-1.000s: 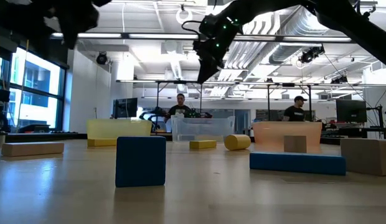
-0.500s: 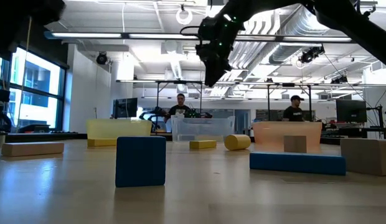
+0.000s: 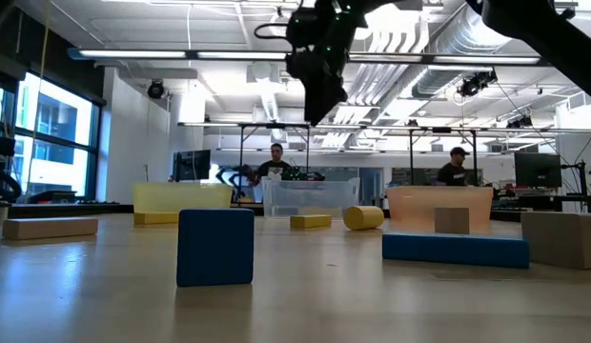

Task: Sort & place blocks by color
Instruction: Put the blue block into the orange bin

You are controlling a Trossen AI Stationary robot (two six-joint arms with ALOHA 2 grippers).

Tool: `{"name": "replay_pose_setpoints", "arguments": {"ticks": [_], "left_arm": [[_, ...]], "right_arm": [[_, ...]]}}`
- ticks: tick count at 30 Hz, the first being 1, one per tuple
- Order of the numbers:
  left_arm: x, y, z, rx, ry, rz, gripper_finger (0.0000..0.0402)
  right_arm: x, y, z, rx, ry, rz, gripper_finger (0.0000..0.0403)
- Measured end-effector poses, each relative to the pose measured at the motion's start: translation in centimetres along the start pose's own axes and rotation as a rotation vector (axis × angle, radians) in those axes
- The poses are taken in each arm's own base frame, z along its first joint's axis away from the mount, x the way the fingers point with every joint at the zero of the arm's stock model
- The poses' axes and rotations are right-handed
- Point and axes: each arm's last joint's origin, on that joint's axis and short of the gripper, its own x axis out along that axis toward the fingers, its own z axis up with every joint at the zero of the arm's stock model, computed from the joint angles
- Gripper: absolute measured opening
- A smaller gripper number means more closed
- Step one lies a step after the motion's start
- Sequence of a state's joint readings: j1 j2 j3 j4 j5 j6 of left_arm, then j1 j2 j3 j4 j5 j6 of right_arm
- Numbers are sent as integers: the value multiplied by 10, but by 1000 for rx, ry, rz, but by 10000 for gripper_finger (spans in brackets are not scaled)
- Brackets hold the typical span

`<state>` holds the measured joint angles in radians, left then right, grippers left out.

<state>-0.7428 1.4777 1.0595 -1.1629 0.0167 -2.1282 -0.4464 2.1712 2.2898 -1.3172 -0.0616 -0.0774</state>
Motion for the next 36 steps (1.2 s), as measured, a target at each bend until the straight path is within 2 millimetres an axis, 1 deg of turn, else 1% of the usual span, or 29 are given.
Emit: {"name": "replay_pose_setpoints", "arguments": {"ticks": [7,14,20,29,32,36], "left_arm": [[7,8,-17,3,-16,24,234],[18,6,-25,-1,-39,66,234],[27,2,-28,-3,-51,81,234],[54,-11,-38,-3,-71,115,234],[60,-11,-39,-6,-55,164,234],[64,-12,-40,-6,-54,177,234]], "right_arm": [[2,39,1,-55,7,32,154],[2,65,0,-100,8,54,154],[2,77,-1,-104,10,63,154],[2,83,-2,-95,20,61,154],[2,86,-3,-102,25,63,154],[2,90,-4,-110,27,66,154]]}}
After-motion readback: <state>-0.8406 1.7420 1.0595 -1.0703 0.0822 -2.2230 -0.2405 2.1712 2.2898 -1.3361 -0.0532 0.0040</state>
